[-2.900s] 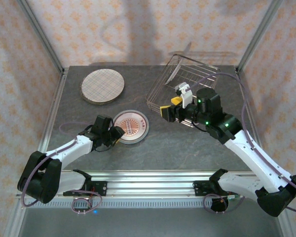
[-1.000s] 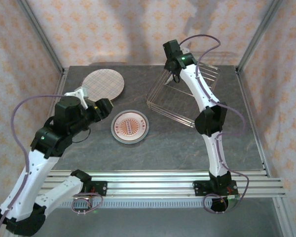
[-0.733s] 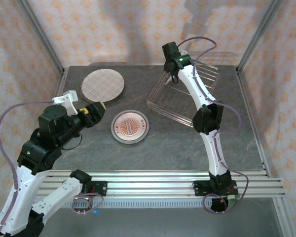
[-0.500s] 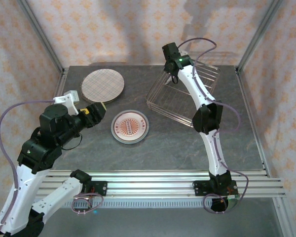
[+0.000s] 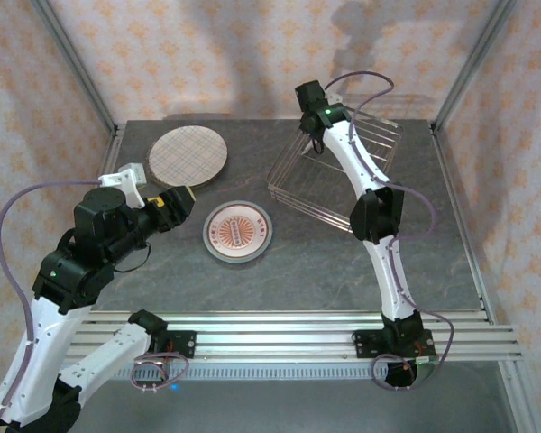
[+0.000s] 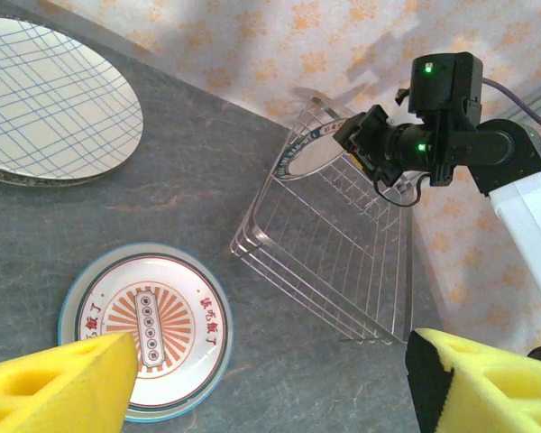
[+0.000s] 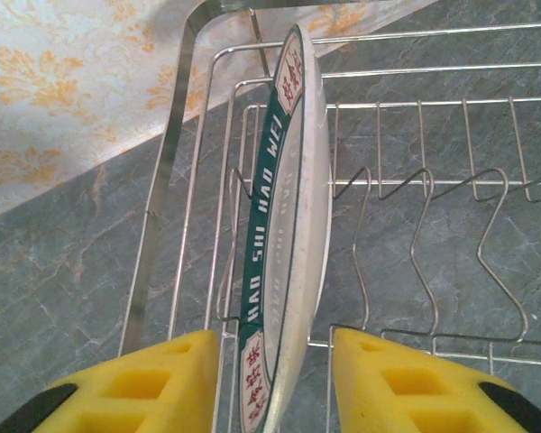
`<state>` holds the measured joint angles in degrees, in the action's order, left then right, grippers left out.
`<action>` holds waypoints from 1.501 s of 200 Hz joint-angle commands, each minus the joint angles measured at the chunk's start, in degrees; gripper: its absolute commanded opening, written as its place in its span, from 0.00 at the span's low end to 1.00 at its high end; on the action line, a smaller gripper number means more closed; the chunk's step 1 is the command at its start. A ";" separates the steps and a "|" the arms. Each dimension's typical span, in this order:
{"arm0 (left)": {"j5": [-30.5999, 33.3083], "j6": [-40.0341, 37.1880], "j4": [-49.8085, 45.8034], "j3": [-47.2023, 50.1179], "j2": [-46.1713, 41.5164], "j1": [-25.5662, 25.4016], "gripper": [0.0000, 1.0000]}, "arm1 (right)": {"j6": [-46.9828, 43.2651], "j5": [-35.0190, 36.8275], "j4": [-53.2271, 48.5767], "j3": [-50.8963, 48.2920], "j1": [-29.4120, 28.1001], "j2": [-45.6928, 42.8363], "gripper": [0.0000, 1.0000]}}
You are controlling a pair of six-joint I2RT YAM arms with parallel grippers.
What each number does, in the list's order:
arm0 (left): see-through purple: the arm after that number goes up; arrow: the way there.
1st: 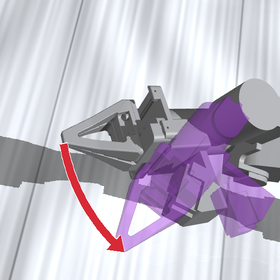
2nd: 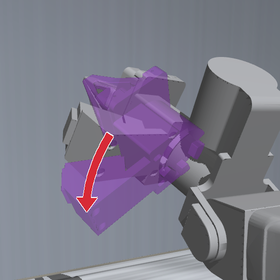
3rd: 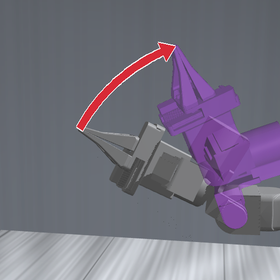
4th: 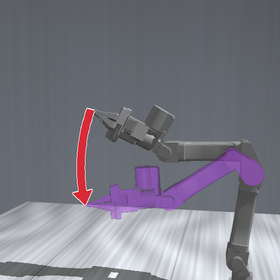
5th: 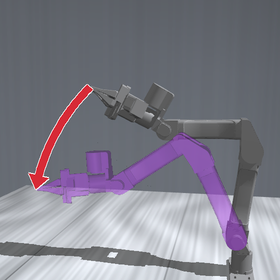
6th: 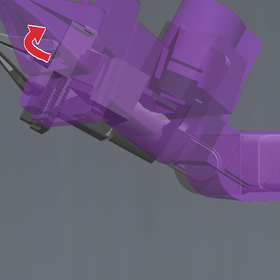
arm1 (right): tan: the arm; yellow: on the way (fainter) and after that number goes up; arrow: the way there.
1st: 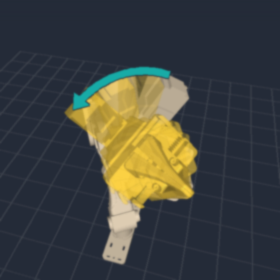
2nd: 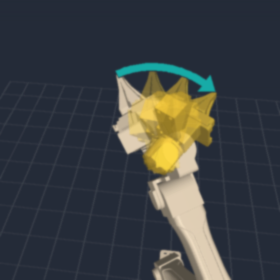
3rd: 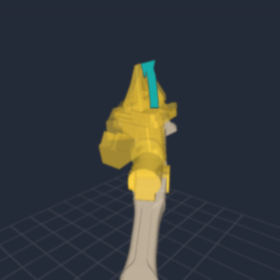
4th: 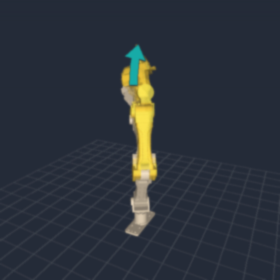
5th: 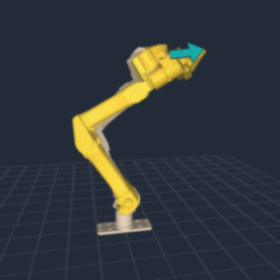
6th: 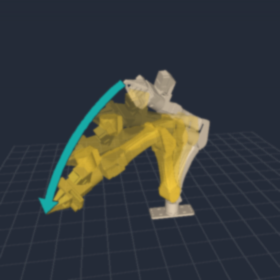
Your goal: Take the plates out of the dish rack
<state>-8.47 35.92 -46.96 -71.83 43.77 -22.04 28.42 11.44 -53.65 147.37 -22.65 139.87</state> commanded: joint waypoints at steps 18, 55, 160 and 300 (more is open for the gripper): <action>1.26 -0.85 -0.55 -1.50 0.00 -0.17 0.78 | -0.53 2.00 1.44 1.99 0.40 1.32 0.32; 1.02 -0.63 -0.11 -1.14 0.09 -0.19 0.78 | -0.32 2.05 1.11 2.05 0.36 1.38 0.28; 0.11 -0.50 0.05 -0.64 0.18 -0.12 0.79 | 0.02 3.76 -0.49 4.19 0.10 1.06 0.17; -0.60 0.28 0.46 -0.17 -0.11 -0.19 0.79 | 3.95 5.57 -6.36 4.63 0.43 -1.73 0.54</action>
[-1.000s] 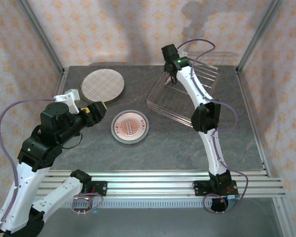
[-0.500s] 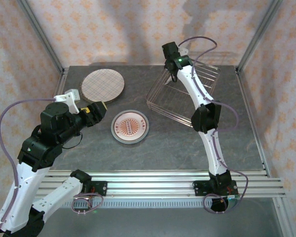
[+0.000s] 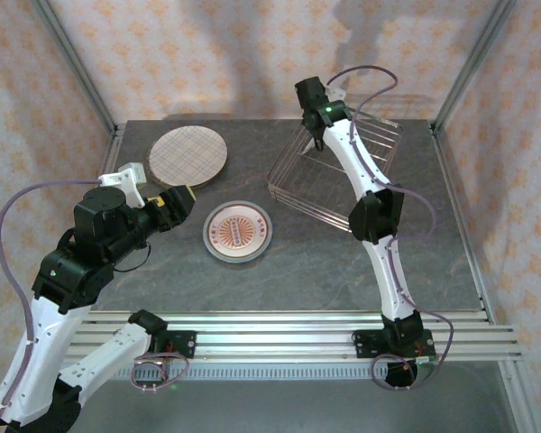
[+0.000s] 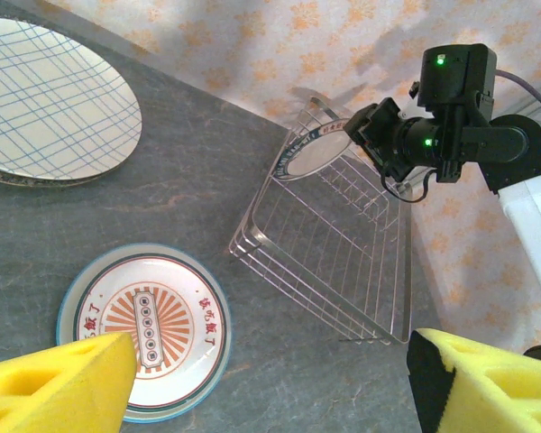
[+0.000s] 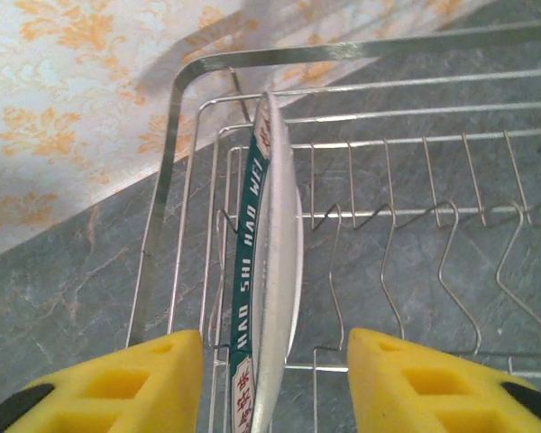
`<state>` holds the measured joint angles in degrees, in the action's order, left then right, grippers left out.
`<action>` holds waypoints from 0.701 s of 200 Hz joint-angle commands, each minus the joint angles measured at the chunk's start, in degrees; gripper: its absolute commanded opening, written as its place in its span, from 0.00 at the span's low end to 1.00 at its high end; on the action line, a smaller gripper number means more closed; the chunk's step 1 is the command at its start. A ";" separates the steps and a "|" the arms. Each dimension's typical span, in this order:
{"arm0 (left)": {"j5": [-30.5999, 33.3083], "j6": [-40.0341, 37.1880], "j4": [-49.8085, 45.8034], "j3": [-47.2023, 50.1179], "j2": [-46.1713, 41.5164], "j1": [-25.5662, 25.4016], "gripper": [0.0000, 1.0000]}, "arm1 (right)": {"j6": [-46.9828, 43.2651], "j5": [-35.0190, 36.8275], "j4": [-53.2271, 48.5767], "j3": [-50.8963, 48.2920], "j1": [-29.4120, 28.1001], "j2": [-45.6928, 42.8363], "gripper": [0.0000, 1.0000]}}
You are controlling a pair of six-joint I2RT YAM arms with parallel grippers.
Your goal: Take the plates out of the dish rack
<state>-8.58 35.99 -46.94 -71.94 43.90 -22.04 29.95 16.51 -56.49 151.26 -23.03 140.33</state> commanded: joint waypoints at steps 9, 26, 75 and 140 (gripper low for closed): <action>-0.48 0.32 0.53 0.13 -0.30 -0.15 0.79 | 3.46 -1.20 -3.78 0.54 1.30 -1.88 0.55; -0.39 0.40 0.45 0.22 -0.48 -0.19 0.79 | 3.47 -3.42 -3.60 0.69 1.75 -1.07 0.56; -0.39 0.56 -0.08 0.13 -0.91 -0.19 0.79 | 3.41 -7.56 -1.58 1.14 2.59 1.33 0.58; -0.31 0.58 -0.70 0.21 -1.27 -0.19 0.79 | 2.09 -8.12 1.01 1.23 2.83 2.33 0.39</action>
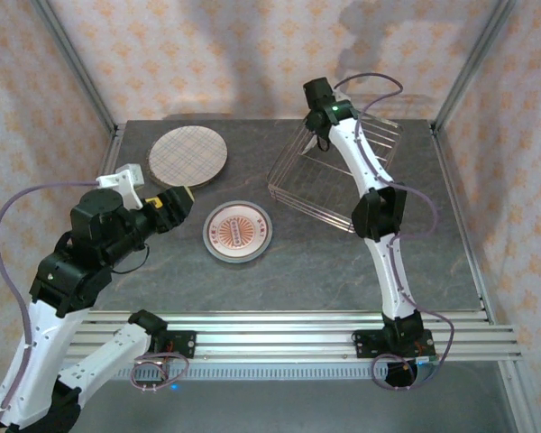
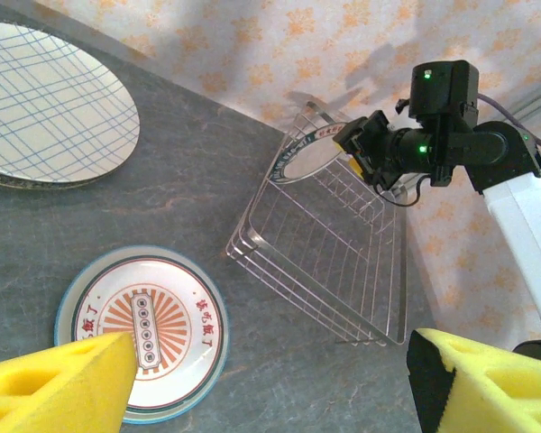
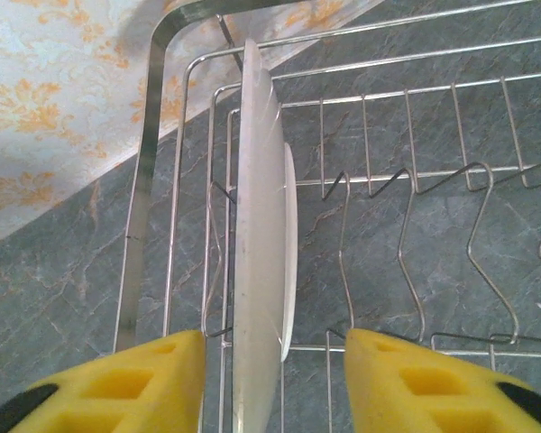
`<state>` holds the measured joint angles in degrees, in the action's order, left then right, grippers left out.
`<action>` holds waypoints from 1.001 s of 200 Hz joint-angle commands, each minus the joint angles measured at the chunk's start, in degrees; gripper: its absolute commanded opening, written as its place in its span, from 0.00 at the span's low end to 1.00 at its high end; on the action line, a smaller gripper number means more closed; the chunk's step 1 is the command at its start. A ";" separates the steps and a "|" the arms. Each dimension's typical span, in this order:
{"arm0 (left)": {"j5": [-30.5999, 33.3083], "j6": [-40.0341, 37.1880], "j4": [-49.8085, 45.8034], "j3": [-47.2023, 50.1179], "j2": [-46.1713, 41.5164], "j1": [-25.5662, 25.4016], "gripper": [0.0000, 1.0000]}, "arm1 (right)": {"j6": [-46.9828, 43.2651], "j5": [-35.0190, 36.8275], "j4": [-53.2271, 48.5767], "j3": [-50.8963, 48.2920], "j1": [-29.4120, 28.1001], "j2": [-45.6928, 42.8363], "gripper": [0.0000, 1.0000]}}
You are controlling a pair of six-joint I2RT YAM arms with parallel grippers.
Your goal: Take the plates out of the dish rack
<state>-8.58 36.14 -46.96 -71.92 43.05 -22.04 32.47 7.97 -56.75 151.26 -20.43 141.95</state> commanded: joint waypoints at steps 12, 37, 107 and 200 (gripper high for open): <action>-0.30 0.42 -0.58 0.27 -0.42 -0.18 0.79 | -0.47 0.55 1.23 1.25 0.23 0.72 0.36; -0.34 0.51 -0.41 0.37 -0.25 -0.15 0.79 | -0.47 0.55 1.12 1.32 0.21 0.61 0.30; -0.82 0.69 0.55 0.72 0.20 -0.19 0.79 | -0.08 1.09 1.08 1.84 0.23 -0.25 0.15; -1.22 0.86 0.73 0.96 0.11 -0.14 0.79 | 1.51 6.75 0.59 2.02 -1.59 -3.20 0.00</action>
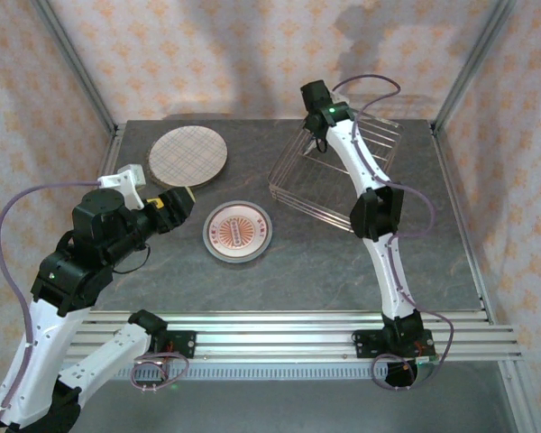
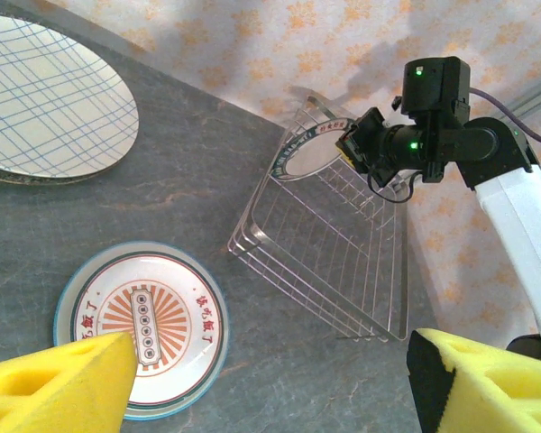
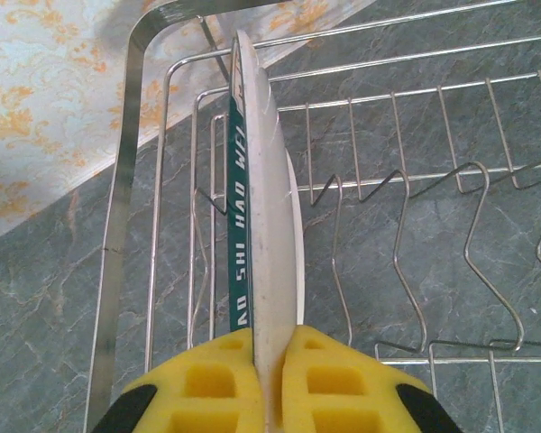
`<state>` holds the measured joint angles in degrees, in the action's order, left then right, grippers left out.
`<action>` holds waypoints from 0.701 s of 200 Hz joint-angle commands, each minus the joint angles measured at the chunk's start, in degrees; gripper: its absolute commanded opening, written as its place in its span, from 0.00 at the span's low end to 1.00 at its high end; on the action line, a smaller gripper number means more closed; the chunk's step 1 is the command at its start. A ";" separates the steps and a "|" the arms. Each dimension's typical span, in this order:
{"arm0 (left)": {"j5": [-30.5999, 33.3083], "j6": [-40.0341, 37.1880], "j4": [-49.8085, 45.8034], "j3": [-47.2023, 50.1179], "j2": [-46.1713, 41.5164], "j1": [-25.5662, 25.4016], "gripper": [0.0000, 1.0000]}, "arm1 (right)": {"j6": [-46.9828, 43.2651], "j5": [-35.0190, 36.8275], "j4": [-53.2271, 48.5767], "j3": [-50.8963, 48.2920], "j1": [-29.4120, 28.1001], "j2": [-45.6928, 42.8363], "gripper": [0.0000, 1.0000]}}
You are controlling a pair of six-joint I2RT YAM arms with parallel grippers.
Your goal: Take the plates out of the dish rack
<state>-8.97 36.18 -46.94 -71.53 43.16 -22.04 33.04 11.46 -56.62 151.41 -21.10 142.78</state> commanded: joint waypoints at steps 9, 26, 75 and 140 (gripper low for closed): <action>-0.87 0.91 0.79 0.60 -0.08 -0.19 0.79 | 1.15 3.73 0.44 1.96 -1.09 -4.34 0.00; -0.96 0.91 0.82 0.59 -0.10 -0.19 0.79 | 1.33 4.58 0.28 2.13 -1.37 -4.86 0.00; -1.22 0.82 0.93 0.51 -0.09 -0.19 0.79 | 2.07 5.91 -0.39 3.07 -1.67 -5.93 0.00; -1.74 0.76 1.54 0.62 0.14 -0.19 0.79 | 0.56 8.18 -0.87 3.67 -1.99 -7.49 0.00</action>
<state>-10.04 36.58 -46.92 -71.50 43.16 -22.04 33.61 16.12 -59.88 151.63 -22.59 141.78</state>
